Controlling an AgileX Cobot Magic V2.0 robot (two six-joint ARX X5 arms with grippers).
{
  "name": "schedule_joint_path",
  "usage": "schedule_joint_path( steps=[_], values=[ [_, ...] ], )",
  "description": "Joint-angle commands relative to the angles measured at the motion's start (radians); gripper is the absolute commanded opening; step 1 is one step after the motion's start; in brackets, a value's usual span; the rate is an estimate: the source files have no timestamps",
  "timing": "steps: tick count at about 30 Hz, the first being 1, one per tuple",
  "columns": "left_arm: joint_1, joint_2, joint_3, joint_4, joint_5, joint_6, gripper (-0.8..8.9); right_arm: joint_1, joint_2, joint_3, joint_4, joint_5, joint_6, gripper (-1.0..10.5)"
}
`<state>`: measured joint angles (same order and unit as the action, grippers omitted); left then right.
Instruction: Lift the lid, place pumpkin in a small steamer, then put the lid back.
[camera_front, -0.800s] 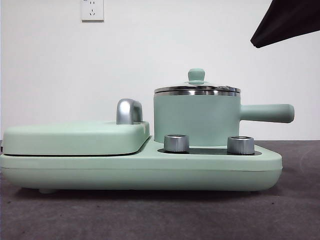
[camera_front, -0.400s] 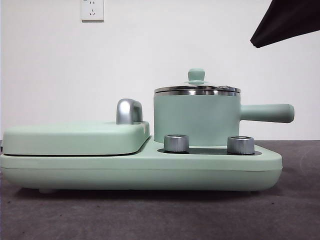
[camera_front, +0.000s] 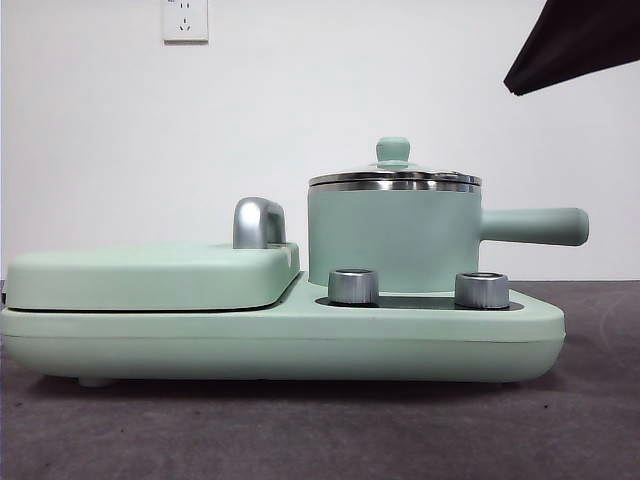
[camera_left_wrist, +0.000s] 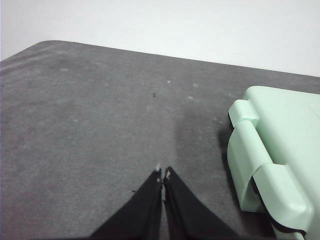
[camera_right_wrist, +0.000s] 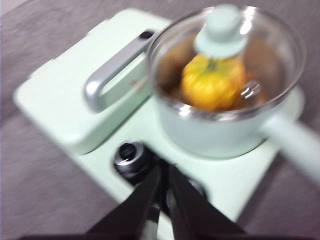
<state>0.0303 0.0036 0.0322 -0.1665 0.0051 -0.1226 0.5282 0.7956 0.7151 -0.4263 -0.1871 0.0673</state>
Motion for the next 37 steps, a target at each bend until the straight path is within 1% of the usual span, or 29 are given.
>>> schedule_joint_path(
  steps=[1,2,4,9,11,12,15,21,23,29,31,37],
  values=[
    [0.0,0.0,-0.019,0.009,0.002,0.001,0.07,-0.007,-0.039,-0.003,0.0,0.049,-0.145,0.2],
    [0.0,0.0,-0.019,0.009,0.002,0.001,0.07,-0.02,-0.058,-0.011,0.006,0.058,-0.161,0.2],
    [0.0,0.0,-0.019,0.009,0.002,0.001,0.07,-0.066,-0.107,-0.035,0.01,0.061,-0.166,0.2],
    [0.0,0.0,-0.019,0.009,0.002,0.001,0.07,-0.23,-0.263,-0.142,0.044,0.061,-0.174,0.2],
    [0.0,0.0,-0.019,0.009,0.002,0.0,0.07,-0.277,-0.311,-0.182,0.062,0.061,-0.179,0.2],
    [0.0,0.0,-0.019,0.009,0.002,0.001,0.07,-0.312,-0.35,-0.219,0.077,0.061,-0.18,0.2],
    [0.0,0.0,-0.019,0.009,0.002,0.001,0.07,-0.373,-0.434,-0.307,0.143,0.06,-0.178,0.2],
    [0.0,0.0,-0.019,0.009,0.002,0.001,0.07,-0.423,-0.603,-0.507,0.285,0.065,-0.175,0.2],
    [0.0,0.0,-0.019,0.009,0.002,0.001,0.07,-0.431,-0.652,-0.558,0.307,0.065,-0.172,0.2],
    [0.0,0.0,-0.019,0.009,0.002,0.001,0.07,-0.472,-0.796,-0.678,0.325,0.068,-0.12,0.2],
    [0.0,0.0,-0.019,0.009,0.002,0.001,0.07,-0.486,-0.792,-0.704,0.343,0.085,-0.097,0.2],
    [0.0,0.0,-0.019,0.01,0.002,0.001,0.07,-0.499,-0.792,-0.703,0.328,0.113,-0.101,0.2]
  ],
)
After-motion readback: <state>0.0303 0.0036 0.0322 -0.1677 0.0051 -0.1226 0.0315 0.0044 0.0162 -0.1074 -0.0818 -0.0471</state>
